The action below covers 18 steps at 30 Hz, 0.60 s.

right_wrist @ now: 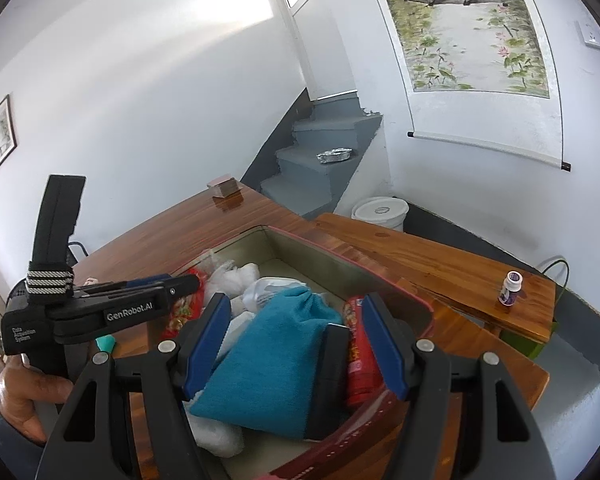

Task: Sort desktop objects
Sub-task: 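Carry the red snack bag over the tin and open the left gripper, then move the left gripper to the pile and grasp the purple bag roll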

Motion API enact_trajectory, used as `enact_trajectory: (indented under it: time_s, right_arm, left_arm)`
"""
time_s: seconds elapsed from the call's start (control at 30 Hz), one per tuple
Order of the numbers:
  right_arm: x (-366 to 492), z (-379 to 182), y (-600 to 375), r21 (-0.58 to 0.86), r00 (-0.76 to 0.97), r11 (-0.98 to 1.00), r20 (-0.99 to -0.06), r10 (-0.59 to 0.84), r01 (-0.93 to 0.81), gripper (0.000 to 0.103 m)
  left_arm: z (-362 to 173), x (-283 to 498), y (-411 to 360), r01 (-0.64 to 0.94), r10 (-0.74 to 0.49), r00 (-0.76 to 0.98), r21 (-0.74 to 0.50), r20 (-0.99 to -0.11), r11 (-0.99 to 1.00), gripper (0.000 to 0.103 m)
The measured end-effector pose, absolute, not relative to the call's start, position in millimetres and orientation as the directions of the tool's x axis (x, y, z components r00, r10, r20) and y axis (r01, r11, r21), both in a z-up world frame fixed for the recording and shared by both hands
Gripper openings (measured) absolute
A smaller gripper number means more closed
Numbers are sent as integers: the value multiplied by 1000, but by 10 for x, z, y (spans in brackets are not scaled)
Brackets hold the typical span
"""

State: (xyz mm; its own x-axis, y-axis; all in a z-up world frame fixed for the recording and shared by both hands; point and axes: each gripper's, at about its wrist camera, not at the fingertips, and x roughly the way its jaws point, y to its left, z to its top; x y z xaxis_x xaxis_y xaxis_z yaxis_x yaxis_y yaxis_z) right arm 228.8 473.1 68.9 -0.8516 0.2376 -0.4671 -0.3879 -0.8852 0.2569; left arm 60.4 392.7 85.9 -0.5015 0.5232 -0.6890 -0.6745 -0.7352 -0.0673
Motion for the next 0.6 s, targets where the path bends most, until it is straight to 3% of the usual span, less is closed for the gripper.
enact_trajectory:
  time_s: [0.5,0.6]
  right_arm:
    - [2142,755,4117,236,-874,-935,-468,131,-267,75]
    - [2074,750,3953,235,-874,-946,-477,89,-225,76]
  left_arm:
    - [913,503,2993,-563,474,-564,-105,-676,-820,43]
    - [895,445,2754,-521,451,-581,-116,-678,-846,60]
